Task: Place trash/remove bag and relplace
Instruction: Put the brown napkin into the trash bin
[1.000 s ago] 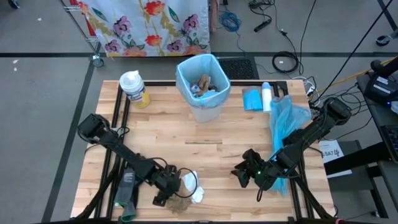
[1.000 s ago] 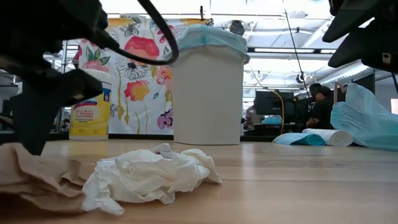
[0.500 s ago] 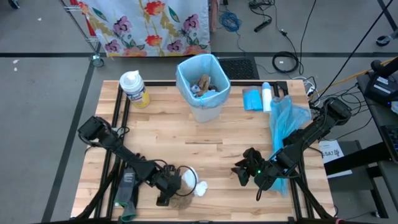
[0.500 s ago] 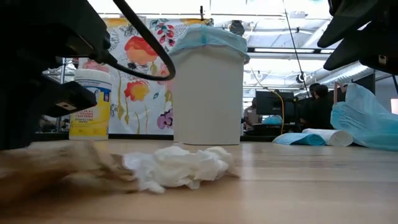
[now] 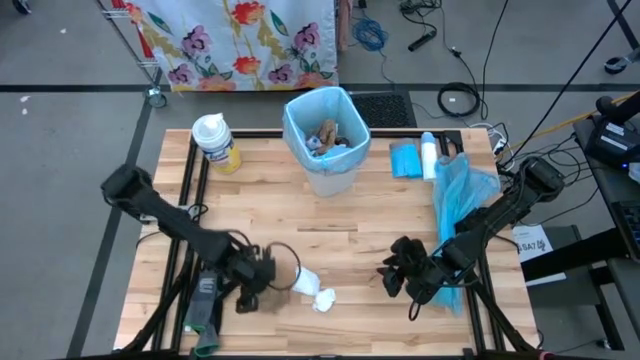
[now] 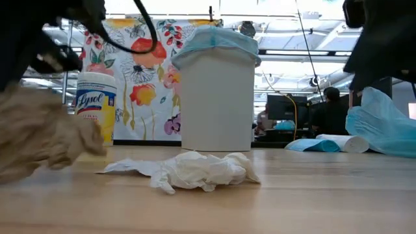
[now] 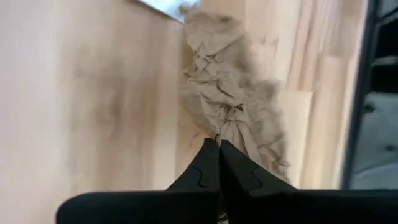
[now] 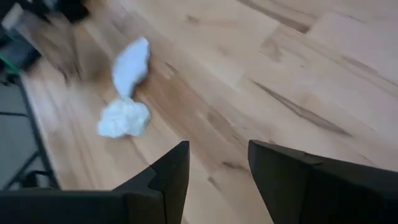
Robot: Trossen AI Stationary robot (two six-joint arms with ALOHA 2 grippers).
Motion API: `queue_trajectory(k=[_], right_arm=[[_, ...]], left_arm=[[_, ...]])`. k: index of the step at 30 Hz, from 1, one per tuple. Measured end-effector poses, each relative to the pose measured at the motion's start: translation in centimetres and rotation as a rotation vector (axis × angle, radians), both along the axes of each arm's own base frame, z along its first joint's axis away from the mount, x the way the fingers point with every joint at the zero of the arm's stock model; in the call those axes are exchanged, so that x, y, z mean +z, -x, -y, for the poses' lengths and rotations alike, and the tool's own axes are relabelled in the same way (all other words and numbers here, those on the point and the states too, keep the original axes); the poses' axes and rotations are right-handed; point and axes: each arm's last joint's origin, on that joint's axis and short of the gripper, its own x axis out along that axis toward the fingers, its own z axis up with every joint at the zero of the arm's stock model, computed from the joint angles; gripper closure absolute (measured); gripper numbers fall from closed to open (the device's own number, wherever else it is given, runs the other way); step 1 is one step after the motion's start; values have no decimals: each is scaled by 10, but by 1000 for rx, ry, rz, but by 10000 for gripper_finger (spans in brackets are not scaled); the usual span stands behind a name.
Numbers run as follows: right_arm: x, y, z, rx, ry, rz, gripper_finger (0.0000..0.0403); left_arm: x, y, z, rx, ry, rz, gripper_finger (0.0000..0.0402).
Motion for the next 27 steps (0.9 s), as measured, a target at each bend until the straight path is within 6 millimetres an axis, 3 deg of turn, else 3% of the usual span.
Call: queue_trajectory(k=[9, 13, 19, 24, 27], right_arm=[[-3, -11, 17, 55, 64, -73, 248], [-21, -15, 31, 122, 43, -100, 255], [-49, -16, 49, 198, -35, 20, 279], [-58, -17, 63, 287, -34, 2, 286], [-57, -21, 72, 371, -25, -8, 287]], left_arm=[[62, 23, -63, 284, 18, 153, 400], [91, 23, -90, 354, 1, 189, 401], [159, 15, -124, 386, -93, 338, 401], [223, 8, -156, 455, -157, 514, 401], [248, -4, -180, 508, -199, 559, 401]])
